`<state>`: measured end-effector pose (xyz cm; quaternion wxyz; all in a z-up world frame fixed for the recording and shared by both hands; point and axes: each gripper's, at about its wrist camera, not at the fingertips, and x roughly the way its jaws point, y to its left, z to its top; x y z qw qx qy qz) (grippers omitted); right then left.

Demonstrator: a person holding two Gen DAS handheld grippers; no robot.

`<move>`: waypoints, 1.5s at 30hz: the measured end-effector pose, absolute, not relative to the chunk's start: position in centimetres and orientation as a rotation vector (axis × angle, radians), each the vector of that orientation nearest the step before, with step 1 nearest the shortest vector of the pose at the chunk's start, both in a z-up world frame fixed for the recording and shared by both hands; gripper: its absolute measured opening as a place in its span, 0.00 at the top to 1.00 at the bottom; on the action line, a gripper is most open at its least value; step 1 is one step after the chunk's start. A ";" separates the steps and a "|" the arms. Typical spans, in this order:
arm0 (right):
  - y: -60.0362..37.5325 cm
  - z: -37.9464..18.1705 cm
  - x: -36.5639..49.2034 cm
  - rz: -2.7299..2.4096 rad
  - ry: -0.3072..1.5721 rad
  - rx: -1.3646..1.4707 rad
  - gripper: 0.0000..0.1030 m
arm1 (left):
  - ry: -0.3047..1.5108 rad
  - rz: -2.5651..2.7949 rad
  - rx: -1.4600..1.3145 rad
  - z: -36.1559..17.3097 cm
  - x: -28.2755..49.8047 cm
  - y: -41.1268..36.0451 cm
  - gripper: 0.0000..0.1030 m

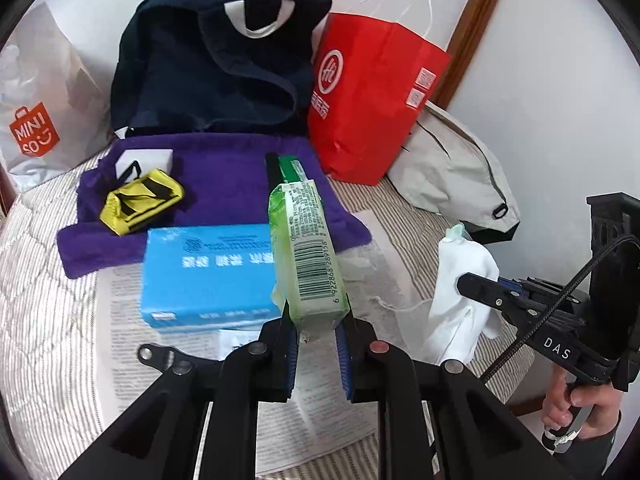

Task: Organize soft objects
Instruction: 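Carry green tube packet with left tool while right tool carries glove over the towel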

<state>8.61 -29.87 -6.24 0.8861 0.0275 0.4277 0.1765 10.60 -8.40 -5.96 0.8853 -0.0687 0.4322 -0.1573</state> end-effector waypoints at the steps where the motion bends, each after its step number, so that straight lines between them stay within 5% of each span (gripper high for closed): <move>1: -29.5 -6.2 8.9 0.374 0.891 0.058 0.92 | 0.897 -0.324 -0.143 -5.9 10.7 -8.2 0.84; 45: -21.0 -3.5 22.8 0.431 0.842 0.013 0.92 | 0.871 -0.214 -0.181 -4.4 22.7 1.7 0.84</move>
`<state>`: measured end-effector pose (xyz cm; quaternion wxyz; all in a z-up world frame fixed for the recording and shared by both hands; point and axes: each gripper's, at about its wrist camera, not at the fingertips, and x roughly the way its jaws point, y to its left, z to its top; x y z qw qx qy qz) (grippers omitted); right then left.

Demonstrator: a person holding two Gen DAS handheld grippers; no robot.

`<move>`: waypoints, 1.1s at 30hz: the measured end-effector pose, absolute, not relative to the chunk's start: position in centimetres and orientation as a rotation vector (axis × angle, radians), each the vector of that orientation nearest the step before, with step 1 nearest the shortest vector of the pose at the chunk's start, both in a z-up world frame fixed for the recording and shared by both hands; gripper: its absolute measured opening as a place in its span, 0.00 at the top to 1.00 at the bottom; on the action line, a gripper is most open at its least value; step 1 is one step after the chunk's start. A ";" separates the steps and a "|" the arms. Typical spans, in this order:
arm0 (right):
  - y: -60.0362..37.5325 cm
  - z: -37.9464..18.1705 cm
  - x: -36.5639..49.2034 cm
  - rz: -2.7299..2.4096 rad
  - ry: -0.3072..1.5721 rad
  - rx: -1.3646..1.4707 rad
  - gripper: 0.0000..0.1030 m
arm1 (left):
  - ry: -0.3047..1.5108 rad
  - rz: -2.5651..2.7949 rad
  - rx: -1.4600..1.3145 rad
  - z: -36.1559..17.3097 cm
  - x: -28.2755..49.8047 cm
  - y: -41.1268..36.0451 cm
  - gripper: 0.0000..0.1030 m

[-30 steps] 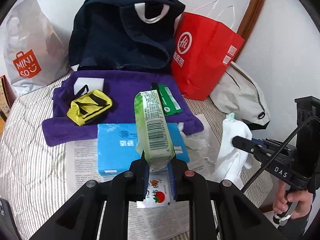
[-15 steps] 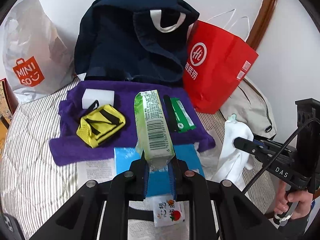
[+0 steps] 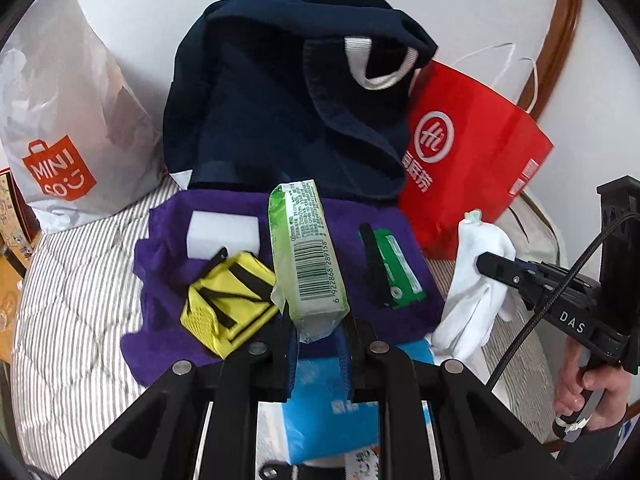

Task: Organize soft objects
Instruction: 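Carry green tube packet with left tool while right tool carries glove over the towel, then release green tube packet with left tool while right tool releases glove onto towel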

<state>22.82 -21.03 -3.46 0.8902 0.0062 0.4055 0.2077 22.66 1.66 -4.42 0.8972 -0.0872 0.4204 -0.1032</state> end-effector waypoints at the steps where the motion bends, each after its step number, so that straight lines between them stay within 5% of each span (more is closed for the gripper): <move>1: -20.9 -3.5 23.4 0.429 0.839 0.009 0.92 | 0.871 -0.213 -0.181 -4.5 23.0 1.9 0.84; 33: -15.0 -12.5 35.0 0.452 1.009 -0.064 0.89 | 1.010 -0.227 -0.222 -11.6 32.9 2.8 0.81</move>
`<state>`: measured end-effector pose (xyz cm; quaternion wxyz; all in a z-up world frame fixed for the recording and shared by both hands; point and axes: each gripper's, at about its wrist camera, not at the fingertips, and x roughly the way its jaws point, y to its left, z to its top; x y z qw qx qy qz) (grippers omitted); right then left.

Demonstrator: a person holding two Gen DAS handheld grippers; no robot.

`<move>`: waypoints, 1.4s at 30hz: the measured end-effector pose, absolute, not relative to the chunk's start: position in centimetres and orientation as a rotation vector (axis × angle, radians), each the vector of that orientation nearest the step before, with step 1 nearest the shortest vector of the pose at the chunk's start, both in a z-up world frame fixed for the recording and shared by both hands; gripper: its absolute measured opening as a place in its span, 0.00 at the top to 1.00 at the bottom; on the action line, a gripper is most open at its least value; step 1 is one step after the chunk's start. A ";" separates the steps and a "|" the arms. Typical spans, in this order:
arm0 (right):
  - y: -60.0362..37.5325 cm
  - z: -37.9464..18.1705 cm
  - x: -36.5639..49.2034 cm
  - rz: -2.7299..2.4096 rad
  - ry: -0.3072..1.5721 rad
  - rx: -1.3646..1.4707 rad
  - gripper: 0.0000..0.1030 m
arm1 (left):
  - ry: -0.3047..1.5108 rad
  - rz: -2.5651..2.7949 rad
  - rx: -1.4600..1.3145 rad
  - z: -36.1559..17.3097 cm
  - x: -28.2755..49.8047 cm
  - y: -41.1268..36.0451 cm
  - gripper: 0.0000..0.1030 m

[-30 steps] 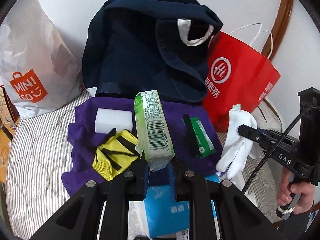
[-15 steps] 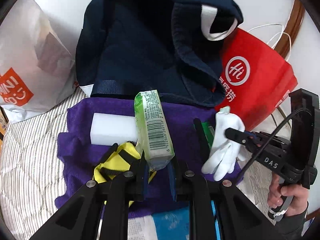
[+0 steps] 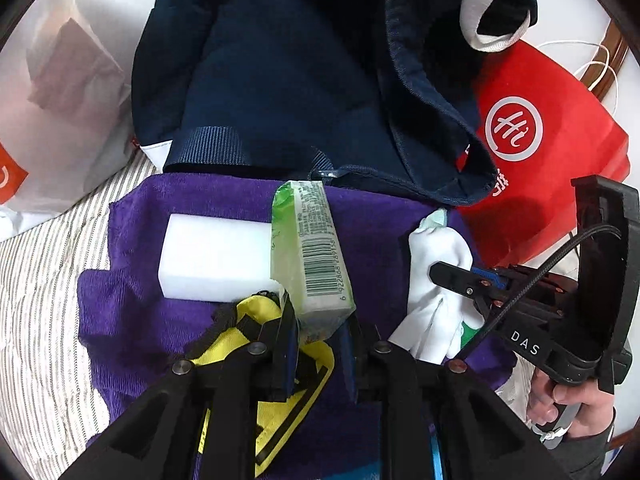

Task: Organize soft objects
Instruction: 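Release green tube packet with left tool while right tool releases glove onto towel, then grasp the crumpled white plastic bag with the right tool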

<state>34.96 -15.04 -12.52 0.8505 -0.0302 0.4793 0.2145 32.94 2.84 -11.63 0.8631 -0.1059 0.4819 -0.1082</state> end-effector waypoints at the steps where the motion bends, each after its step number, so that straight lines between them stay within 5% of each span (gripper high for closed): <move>1: -15.0 -12.6 35.1 0.449 1.014 -0.067 0.89 | 1.010 -0.224 -0.217 -11.6 32.9 2.7 0.81; 7: -15.1 -13.2 35.3 0.451 1.036 -0.063 0.88 | 1.016 -0.223 -0.211 -11.5 32.6 2.6 0.81; 9: -15.1 -13.3 35.3 0.452 1.045 -0.060 0.83 | 1.025 -0.217 -0.203 -11.5 32.8 2.5 0.72; 13: -15.4 -12.8 35.0 0.444 1.036 -0.068 0.47 | 1.022 -0.206 -0.197 -11.0 32.4 2.6 0.59; 33: -23.2 -6.3 24.4 0.354 0.930 -0.026 0.46 | 0.993 -0.184 -0.173 -7.2 23.7 2.6 0.56; 42: -28.8 -7.9 18.1 0.289 0.953 0.014 0.39 | 0.974 -0.189 -0.185 -6.9 18.4 1.8 0.52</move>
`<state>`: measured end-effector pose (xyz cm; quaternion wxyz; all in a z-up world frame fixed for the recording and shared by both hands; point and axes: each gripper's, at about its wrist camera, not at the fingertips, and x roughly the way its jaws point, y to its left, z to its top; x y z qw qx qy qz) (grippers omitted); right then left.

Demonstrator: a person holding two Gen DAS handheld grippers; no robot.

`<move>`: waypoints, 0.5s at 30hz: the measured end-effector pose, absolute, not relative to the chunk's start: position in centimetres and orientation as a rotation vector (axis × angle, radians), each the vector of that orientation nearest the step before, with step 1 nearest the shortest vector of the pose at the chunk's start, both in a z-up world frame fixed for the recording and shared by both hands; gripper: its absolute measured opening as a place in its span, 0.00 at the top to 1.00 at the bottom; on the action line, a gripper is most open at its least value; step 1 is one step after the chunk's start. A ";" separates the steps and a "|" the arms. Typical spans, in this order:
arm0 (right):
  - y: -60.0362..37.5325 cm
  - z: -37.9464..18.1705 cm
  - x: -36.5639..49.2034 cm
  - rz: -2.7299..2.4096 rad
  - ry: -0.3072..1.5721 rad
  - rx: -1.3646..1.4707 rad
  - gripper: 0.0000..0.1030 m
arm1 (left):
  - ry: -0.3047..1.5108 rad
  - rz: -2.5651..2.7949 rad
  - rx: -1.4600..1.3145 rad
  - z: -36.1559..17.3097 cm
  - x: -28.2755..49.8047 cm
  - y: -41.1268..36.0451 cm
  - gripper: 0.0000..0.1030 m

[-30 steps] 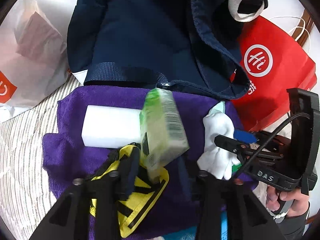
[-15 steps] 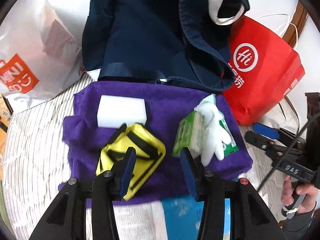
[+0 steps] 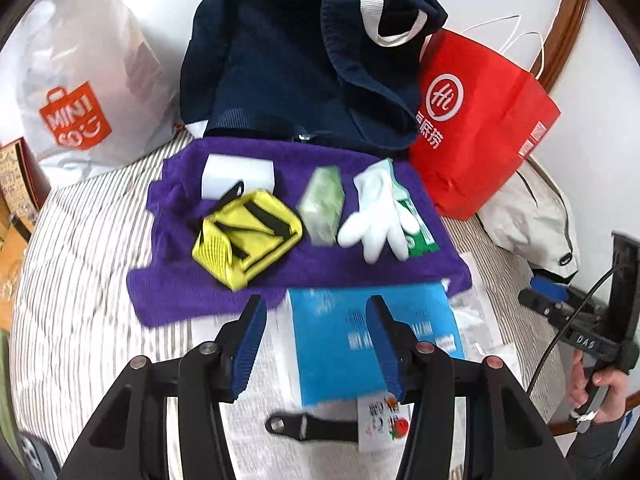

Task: Organize soft objects
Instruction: 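Grasp the crumpled white plastic bag with the right tool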

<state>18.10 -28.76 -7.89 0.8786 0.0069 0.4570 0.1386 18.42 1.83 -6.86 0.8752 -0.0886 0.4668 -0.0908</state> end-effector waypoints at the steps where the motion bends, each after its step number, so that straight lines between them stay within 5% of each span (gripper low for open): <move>1: -29.3 -8.4 17.4 0.285 0.960 0.023 0.39 | 0.976 -0.190 -0.189 -7.0 17.8 1.8 0.52; 15: -28.5 -13.7 14.8 0.357 1.009 0.020 0.38 | 1.036 -0.174 -0.208 -9.9 12.1 1.5 0.52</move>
